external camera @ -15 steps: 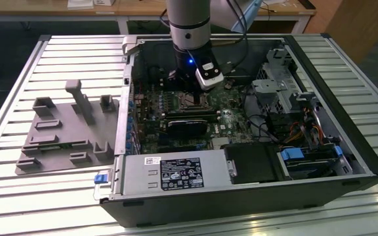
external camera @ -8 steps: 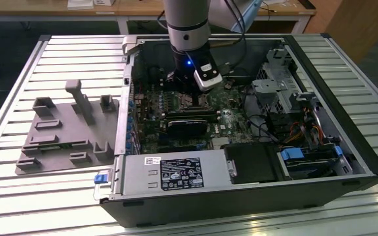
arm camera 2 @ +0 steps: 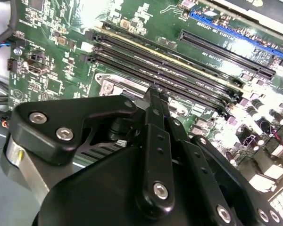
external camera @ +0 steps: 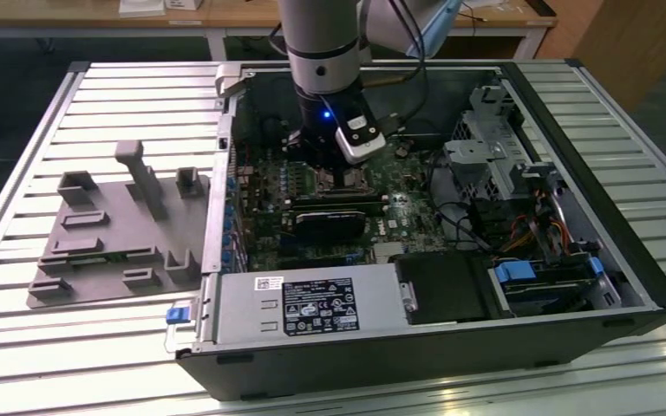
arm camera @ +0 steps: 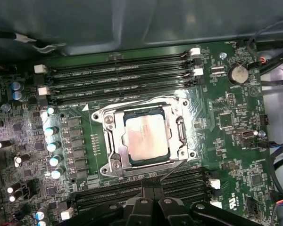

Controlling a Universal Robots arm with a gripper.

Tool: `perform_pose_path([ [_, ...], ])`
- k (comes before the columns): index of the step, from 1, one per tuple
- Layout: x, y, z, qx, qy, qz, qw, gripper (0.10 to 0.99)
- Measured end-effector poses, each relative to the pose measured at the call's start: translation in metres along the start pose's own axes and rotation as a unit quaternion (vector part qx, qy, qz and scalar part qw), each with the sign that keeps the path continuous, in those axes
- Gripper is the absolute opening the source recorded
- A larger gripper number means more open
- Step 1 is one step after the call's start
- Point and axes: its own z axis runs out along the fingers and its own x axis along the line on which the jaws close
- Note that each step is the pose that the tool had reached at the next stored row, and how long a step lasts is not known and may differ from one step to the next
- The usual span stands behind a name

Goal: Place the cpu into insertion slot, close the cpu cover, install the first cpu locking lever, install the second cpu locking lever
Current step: 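Install the second cpu locking lever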

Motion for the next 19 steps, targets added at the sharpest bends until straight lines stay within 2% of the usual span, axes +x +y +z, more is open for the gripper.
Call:
perform_pose_path([
  [9,0.0036,-0.0062,0.0047,-0.0030,0.0003,-0.015,0.9999,0.102],
  [15,0.0065,-0.0101,0.0081,-0.0107,0.0014,-0.025,0.9996,0.102],
  [19,0.0084,-0.0114,0.0090,-0.0221,0.0030,-0.033,0.9992,0.102],
])
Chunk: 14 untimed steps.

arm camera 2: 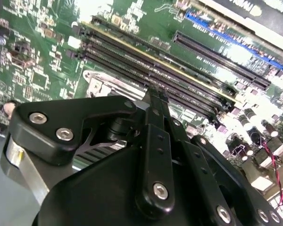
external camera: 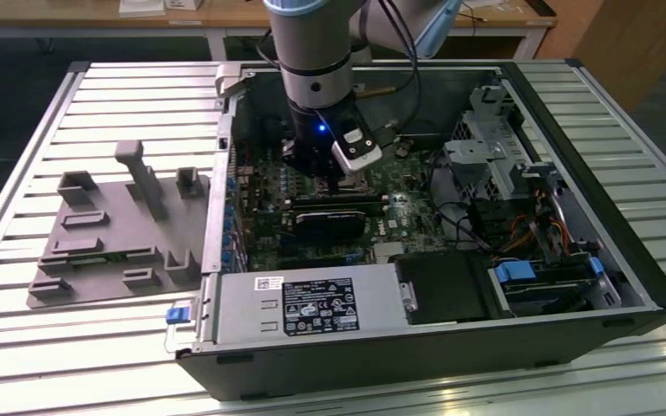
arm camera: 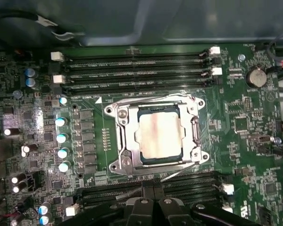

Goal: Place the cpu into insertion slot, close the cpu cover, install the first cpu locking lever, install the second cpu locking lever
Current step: 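Install the second cpu locking lever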

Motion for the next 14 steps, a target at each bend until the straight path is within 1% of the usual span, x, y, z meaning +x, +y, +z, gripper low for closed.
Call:
perform_pose_path([
  [1,0.0004,-0.0004,0.0002,-0.0037,0.0005,-0.001,1.0000,0.102],
  [7,0.0017,-0.0060,0.0019,-0.0172,0.0019,-0.002,0.9998,0.102],
  [8,0.0017,-0.0070,0.0023,-0.0211,0.0023,-0.002,0.9998,0.102],
  [12,0.0023,-0.0119,0.0032,-0.0435,0.0045,0.001,0.9990,0.102],
  [14,0.0028,-0.0145,0.0037,-0.0536,0.0055,0.003,0.9985,0.102],
])
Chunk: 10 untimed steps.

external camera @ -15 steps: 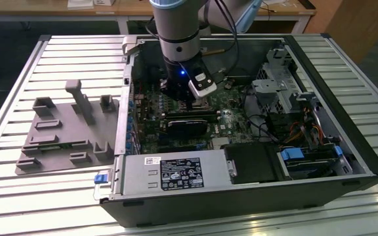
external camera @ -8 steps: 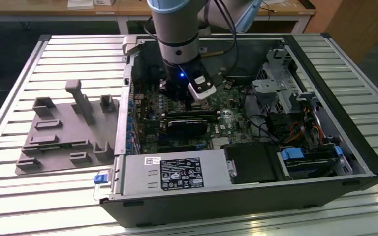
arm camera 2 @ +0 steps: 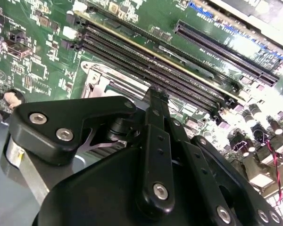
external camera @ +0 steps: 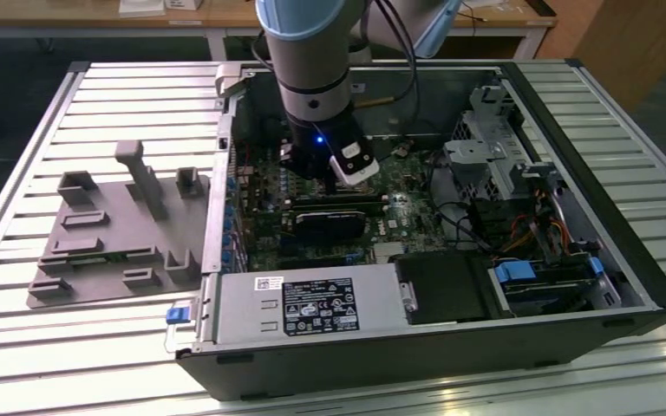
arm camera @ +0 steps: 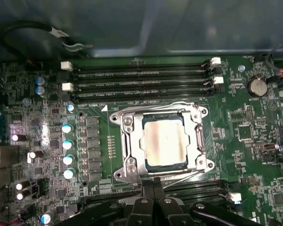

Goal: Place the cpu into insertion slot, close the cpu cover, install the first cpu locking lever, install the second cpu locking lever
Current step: 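Install the second cpu locking lever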

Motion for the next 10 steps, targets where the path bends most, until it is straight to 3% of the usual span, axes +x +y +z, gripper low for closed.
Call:
perform_pose_path([
  [2,0.0005,-0.0032,0.0002,-0.0095,0.0009,0.001,1.0000,0.102],
  [7,0.0025,-0.0096,0.0011,-0.0269,0.0026,0.004,0.9996,0.102],
  [10,0.0038,-0.0117,0.0037,-0.0325,0.0031,0.005,0.9995,0.102],
])
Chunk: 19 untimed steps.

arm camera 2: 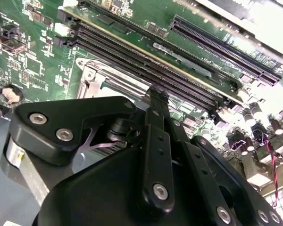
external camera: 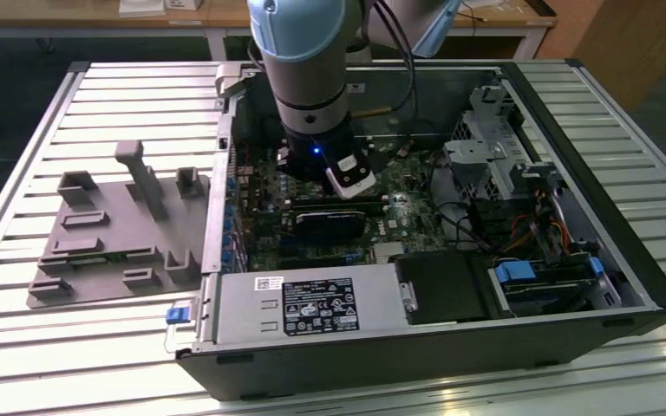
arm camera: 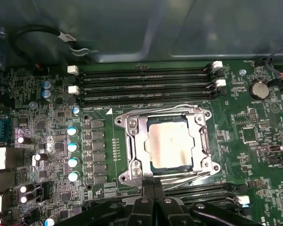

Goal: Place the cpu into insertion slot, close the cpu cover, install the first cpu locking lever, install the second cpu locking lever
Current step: 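Install the second cpu locking lever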

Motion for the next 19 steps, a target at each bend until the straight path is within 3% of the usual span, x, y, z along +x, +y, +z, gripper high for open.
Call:
perform_pose_path([
  [3,0.0009,-0.0028,0.0018,-0.0043,0.0004,0.001,1.0000,0.102],
  [8,0.0013,-0.0096,0.0011,-0.0177,0.0017,0.003,0.9998,0.102],
  [12,0.0025,-0.0151,0.0000,-0.0230,0.0022,0.004,0.9997,0.102],
  [19,0.0091,-0.0172,0.0021,-0.0386,0.0035,0.006,0.9992,0.102],
])
